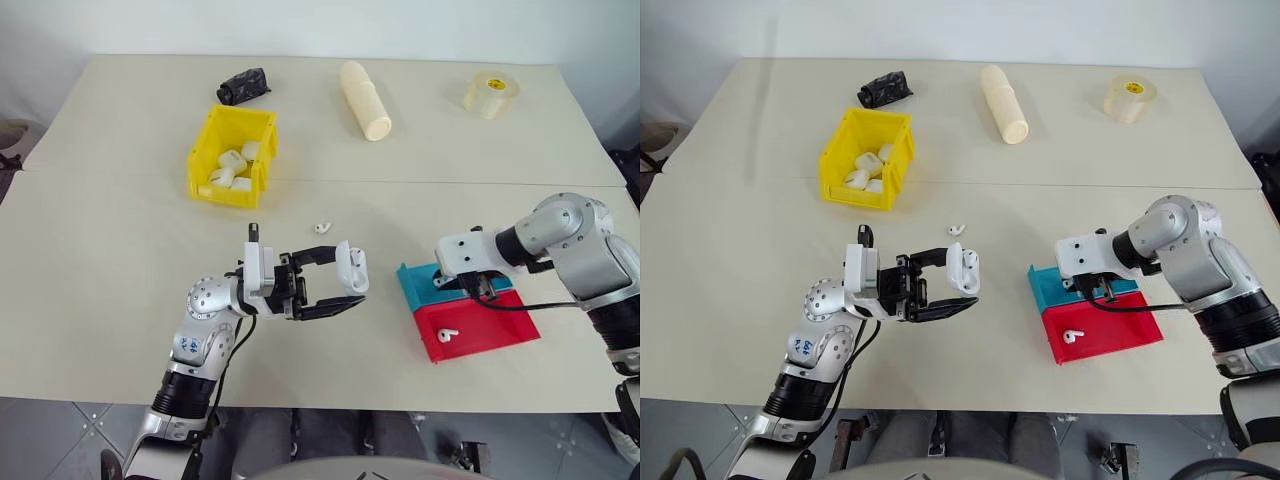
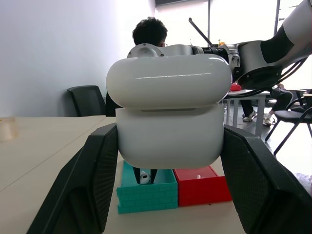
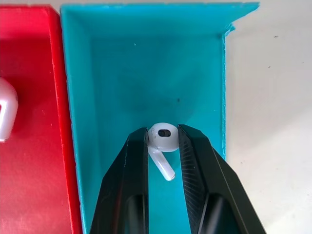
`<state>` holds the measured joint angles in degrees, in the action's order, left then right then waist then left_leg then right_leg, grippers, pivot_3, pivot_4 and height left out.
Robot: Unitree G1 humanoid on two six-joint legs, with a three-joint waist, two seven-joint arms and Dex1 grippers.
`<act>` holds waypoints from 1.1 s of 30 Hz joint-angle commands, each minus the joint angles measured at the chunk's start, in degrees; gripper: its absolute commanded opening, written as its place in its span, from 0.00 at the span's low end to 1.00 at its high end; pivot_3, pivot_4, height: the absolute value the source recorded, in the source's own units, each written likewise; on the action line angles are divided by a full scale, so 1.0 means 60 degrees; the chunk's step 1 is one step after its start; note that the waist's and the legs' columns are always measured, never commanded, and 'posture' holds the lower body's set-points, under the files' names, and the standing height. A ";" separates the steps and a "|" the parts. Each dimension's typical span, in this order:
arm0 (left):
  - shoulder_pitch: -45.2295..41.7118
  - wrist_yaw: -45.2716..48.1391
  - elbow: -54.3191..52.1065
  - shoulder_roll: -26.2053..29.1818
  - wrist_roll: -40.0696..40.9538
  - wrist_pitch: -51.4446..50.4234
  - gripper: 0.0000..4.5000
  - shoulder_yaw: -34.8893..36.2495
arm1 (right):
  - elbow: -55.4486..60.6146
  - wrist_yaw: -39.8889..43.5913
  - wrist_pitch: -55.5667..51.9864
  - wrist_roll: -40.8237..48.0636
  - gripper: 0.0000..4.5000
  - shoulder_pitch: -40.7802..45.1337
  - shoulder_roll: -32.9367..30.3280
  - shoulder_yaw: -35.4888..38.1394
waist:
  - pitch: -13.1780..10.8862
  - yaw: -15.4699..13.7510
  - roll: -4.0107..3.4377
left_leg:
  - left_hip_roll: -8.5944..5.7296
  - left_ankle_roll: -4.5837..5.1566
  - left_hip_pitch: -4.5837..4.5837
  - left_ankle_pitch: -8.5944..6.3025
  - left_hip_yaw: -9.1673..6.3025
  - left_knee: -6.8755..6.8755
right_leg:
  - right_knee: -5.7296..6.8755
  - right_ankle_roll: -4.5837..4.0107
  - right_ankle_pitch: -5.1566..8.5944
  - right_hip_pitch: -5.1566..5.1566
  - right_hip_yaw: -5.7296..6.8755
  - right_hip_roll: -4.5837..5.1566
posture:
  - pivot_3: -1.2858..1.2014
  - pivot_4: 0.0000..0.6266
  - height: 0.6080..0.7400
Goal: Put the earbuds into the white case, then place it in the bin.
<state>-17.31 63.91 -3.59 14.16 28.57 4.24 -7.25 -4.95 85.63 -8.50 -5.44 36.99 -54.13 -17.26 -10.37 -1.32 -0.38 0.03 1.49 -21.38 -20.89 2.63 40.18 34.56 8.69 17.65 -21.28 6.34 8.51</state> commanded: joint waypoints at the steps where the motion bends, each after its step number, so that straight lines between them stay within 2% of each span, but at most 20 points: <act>1: -0.0092 0.0072 -0.0205 0.0039 0.0150 0.0045 0.62 0.0061 | 0.0300 0.0095 -0.0373 0.1774 0.11 -0.0285 -0.0064 0.1593 | -0.0001 -0.0005 -0.0001 | 0.0002 0.0000 -0.0003 0.0000 -0.0004 0.0000 | 0.0000 0.0000 0.0000 -0.0001 0.0001 0.0001 | 0.52 0.24 1.00; 5: -0.0263 0.0171 -0.0064 0.0110 0.0208 -0.0053 0.62 0.0117 | 0.1059 -0.0195 -0.1512 0.3594 0.11 -0.0966 0.0200 0.2914 | -0.0002 -0.0005 0.0000 | 0.0003 0.0000 -0.0003 0.0000 -0.0007 -0.0001 | -0.0001 0.0000 0.0000 0.0000 0.0005 0.0001 | 0.52 0.24 1.00; 13: -0.0951 0.0199 0.0473 -0.0088 0.0223 -0.0293 0.62 0.0129 | 0.3668 -0.2434 -0.4987 0.7874 0.11 -0.2347 0.1847 0.5104 | -0.0002 -0.0012 0.0001 | 0.0008 0.0001 -0.0003 0.0000 -0.0021 -0.0003 | 0.0004 0.0000 0.0000 0.0003 0.0013 0.0001 | 0.52 0.24 1.00; 21: -0.1409 0.0193 0.0753 -0.0285 0.0201 -0.0561 0.62 0.0095 | 0.5380 -0.6226 -0.6681 1.1953 0.11 -0.2804 0.4094 0.5848 | -0.0002 -0.0017 0.0000 | 0.0001 0.0001 -0.0003 0.0000 -0.0029 -0.0003 | 0.0010 -0.0001 0.0000 0.0003 0.0014 0.0000 | 0.52 0.24 1.00; 27: -0.1601 0.0067 0.0720 -0.0492 0.0204 -0.0762 0.62 0.0085 | 0.6094 -0.7124 -0.6471 1.2531 0.11 -0.3606 0.4612 0.5387 | -0.0002 -0.0020 0.0000 | -0.0038 0.0003 -0.0006 0.0000 -0.0030 -0.0005 | 0.0009 -0.0001 0.0000 0.0003 0.0009 0.0000 | 0.52 0.24 1.00; 33: -0.1689 0.0039 0.0644 -0.0541 0.0233 -0.0941 0.62 0.0131 | 0.6183 -0.7161 -0.5895 1.2114 0.11 -0.4223 0.4762 0.5024 | -0.0002 -0.0005 0.0000 | -0.0035 0.0004 -0.0005 0.0001 -0.0025 -0.0007 | 0.0011 0.0000 0.0000 0.0000 0.0008 -0.0006 | 0.52 0.24 1.00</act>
<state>-26.59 64.31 2.14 11.27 28.82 -1.43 -6.80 29.74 42.44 -45.82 67.53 12.15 -25.79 13.33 -10.38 -1.35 -0.38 -0.18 1.51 -21.41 -20.89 2.48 40.13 34.63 8.69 17.65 -21.28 6.38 8.48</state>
